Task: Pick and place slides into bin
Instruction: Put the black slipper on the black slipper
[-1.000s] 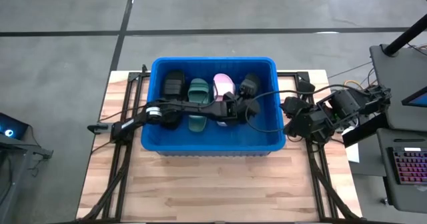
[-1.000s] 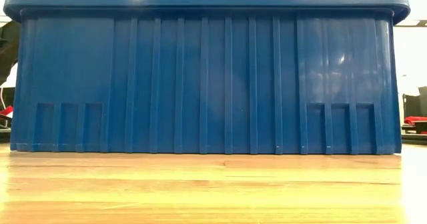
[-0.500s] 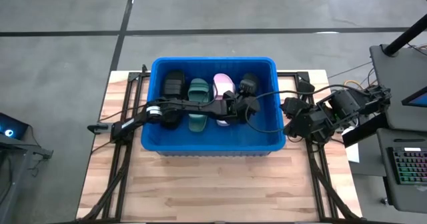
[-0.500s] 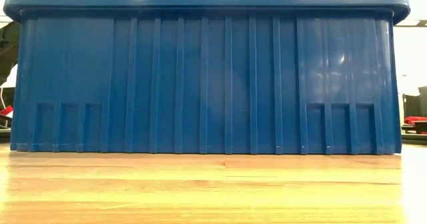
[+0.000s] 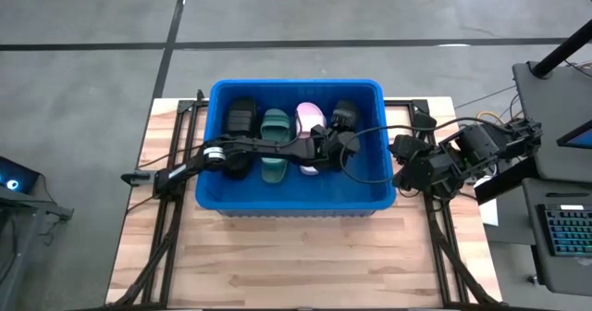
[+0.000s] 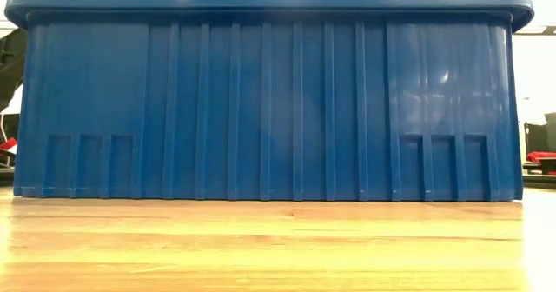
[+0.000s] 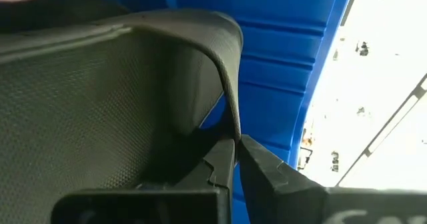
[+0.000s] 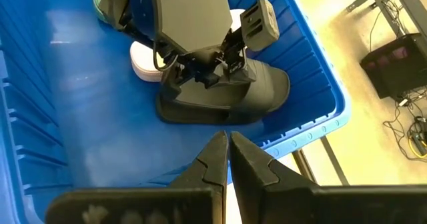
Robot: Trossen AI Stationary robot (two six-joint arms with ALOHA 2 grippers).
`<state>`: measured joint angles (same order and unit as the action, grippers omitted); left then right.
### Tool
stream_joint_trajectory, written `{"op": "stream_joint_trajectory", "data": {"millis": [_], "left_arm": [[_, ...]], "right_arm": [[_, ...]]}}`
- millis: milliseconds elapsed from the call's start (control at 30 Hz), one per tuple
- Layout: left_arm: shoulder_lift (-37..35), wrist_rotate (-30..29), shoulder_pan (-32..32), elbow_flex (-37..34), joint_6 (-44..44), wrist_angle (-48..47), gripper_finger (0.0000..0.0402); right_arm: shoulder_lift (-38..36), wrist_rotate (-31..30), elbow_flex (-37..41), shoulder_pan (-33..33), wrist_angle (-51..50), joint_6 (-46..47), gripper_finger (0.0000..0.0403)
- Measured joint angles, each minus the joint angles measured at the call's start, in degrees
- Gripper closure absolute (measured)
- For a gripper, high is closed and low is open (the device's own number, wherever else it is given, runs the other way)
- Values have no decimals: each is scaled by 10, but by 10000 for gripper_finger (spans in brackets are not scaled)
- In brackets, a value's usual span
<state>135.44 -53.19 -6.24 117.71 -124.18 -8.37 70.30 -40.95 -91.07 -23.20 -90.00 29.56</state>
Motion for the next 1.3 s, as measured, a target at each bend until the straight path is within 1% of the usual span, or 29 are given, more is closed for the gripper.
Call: {"op": "stream_joint_trajectory", "data": {"millis": [133, 233, 500, 567, 767, 1033, 1167, 1300], "left_arm": [[0, -1, -1, 0, -5, 1, 402], [0, -13, -1, 0, -28, 4, 402], [4, -28, -2, 0, -44, 11, 402], [4, -28, -2, 0, -39, 8, 402], [4, -25, -2, 0, 17, 9, 402], [4, -18, -2, 0, 21, 19, 401], [4, -12, -2, 0, 20, 20, 381], [4, 2, -2, 0, 21, 20, 343]], "right_arm": [[0, 0, 0, 0, 0, 0, 394], [0, 0, 0, 0, 2, 0, 394], [0, 0, 0, 0, 3, 0, 394], [0, 0, 0, 0, 3, 0, 394], [0, 3, 0, 0, 3, 0, 394], [0, 4, 0, 0, 3, 0, 394], [0, 4, 0, 0, 3, 0, 394], [0, 4, 0, 0, 4, 0, 394]]}}
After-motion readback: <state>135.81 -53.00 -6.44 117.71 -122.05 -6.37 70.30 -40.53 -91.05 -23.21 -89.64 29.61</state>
